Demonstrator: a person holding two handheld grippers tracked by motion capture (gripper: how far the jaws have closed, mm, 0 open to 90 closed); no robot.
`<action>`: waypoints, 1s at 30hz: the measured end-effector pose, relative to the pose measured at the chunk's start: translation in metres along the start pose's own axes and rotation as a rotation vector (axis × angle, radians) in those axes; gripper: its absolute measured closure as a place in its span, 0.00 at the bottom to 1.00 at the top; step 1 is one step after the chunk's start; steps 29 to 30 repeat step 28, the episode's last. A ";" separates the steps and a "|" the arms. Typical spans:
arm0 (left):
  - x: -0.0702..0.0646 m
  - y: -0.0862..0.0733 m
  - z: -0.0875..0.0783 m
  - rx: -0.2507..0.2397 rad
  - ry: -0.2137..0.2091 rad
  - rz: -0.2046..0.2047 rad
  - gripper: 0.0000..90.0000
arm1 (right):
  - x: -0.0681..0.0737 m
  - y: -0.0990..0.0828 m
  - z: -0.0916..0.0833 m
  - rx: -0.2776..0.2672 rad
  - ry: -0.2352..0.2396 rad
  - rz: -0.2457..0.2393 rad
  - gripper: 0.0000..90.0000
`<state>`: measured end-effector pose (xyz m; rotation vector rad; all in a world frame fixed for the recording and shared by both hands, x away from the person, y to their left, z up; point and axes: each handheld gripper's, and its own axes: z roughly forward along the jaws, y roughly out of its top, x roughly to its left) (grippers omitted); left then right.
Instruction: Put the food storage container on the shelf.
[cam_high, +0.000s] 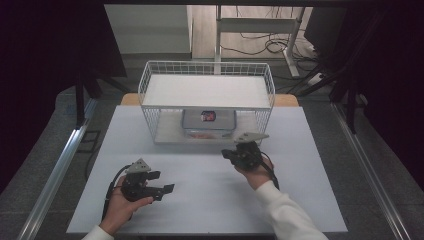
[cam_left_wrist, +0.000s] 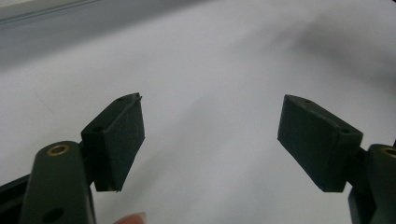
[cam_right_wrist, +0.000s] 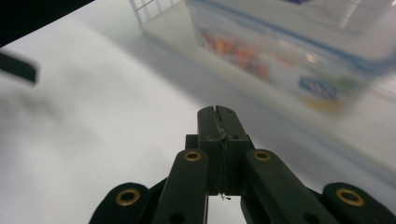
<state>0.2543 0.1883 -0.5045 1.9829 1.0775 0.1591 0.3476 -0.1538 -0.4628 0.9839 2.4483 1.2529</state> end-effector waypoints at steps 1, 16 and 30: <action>-0.001 0.000 0.000 0.003 0.003 0.004 0.25 | 0.000 -0.007 -0.009 0.000 0.004 -0.004 0.98; -0.005 -0.004 -0.002 0.006 0.019 -0.008 0.25 | -0.019 -0.085 -0.081 0.039 -0.053 0.059 0.41; -0.002 -0.004 0.000 0.007 0.012 -0.009 0.25 | -0.014 -0.083 -0.079 0.041 -0.123 0.007 0.32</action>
